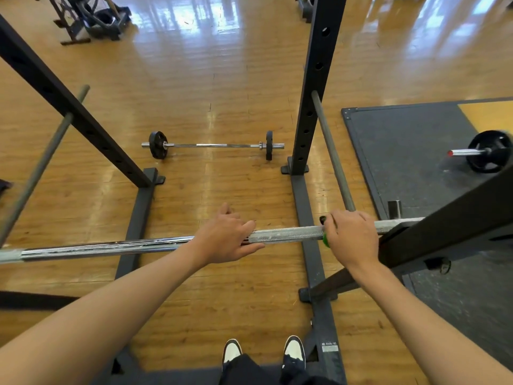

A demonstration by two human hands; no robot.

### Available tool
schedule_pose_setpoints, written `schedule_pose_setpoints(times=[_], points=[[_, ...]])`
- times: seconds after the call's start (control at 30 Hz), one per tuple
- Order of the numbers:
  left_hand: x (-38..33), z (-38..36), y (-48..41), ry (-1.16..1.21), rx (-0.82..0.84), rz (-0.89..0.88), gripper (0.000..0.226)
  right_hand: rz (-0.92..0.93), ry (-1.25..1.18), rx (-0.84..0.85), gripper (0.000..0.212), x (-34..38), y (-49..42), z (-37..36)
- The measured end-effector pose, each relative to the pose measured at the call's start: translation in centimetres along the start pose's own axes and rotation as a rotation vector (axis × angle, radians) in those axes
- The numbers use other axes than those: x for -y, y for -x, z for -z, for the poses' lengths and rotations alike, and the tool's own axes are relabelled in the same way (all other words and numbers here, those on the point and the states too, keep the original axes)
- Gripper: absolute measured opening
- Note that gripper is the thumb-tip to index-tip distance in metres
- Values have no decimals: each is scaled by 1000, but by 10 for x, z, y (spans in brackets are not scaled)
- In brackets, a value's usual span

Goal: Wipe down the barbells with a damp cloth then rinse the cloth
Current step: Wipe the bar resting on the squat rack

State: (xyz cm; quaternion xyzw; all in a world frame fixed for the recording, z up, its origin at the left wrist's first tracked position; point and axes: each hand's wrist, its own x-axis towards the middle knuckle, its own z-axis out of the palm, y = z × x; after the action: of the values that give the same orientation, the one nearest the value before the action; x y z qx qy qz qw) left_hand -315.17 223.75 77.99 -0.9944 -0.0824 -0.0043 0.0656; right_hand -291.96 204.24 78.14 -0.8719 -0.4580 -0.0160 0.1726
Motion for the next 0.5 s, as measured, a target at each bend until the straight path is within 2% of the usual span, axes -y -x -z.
schedule_pose_setpoints(times=[0.07, 0.1, 0.23, 0.37, 0.43, 0.5], points=[[0, 0, 0, 7, 0, -2, 58, -84, 52, 17, 38, 24, -6, -2], [0, -1, -1, 8, -11, -1, 58, -68, 46, 34, 41, 39, -7, -3], [0, -2, -1, 17, -34, -6, 56, 83, -15, 4, 34, 71, 11, -14], [0, -2, 1, 26, -34, -7, 56, 381, 11, -77, 20, 21, 30, -13], [0, -2, 1, 24, -36, -2, 56, 342, 37, -103, 22, -5, 26, -5], [0, -2, 1, 21, -38, 4, 54, 176, 69, -86, 28, -9, 15, -2]])
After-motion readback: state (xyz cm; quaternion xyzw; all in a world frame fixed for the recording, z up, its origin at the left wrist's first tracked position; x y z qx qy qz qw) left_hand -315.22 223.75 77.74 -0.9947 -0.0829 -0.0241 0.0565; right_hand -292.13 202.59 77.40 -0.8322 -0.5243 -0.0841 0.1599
